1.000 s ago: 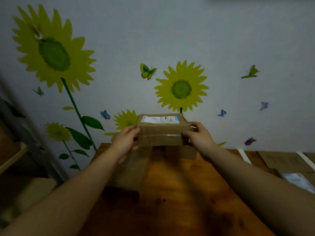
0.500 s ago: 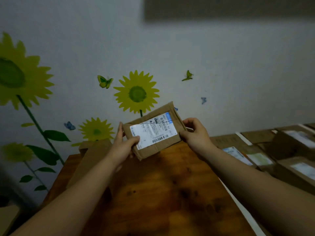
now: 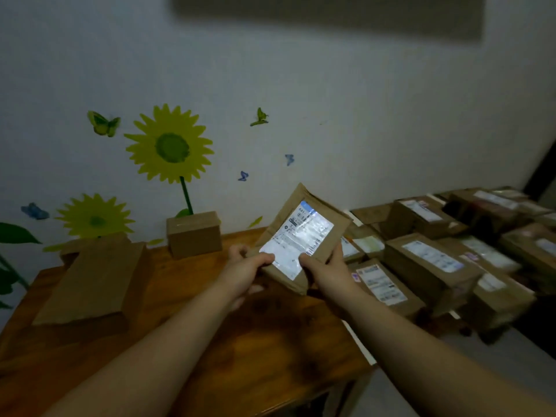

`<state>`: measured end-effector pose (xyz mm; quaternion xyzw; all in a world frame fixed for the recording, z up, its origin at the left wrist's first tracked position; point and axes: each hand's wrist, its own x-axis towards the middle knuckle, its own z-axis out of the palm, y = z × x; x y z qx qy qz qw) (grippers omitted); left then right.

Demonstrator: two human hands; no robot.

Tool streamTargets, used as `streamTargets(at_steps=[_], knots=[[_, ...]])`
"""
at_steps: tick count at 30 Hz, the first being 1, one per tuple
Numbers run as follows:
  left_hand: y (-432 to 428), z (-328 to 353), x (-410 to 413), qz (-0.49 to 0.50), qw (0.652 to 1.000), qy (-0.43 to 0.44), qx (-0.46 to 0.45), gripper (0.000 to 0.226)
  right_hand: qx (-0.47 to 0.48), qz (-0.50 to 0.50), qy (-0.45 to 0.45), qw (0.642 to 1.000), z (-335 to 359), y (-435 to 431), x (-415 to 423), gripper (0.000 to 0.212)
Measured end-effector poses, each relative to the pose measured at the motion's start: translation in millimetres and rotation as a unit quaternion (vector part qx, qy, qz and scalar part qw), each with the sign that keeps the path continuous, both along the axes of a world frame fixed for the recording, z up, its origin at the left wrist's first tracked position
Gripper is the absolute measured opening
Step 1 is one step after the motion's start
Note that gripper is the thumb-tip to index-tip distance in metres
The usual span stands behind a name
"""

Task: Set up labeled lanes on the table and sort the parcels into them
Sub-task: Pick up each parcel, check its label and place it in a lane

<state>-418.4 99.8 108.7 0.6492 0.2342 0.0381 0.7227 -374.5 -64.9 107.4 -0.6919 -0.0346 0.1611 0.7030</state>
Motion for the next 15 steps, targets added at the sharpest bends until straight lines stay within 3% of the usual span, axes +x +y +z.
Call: streamTargets(at_steps=[2, 7, 11, 15], knots=[[-25, 2, 8, -0.061, 0.995, 0.015, 0.075, 0.063, -0.008, -0.002, -0.017, 1.0, 6, -38, 8, 0.06], [-115, 7, 33, -0.111, 0.986, 0.049, 0.116, 0.031, -0.081, -0.004, -0.057, 0.995, 12, -145, 30, 0.054], [-190, 4, 57, -0.165, 0.978, 0.066, 0.112, 0.064, -0.166, 0.004, -0.09, 0.982, 8, -222, 47, 0.054], [-240, -5, 68, -0.165, 0.979, 0.074, 0.099, 0.065, -0.202, 0.038, -0.09, 0.975, -1, -267, 62, 0.06]])
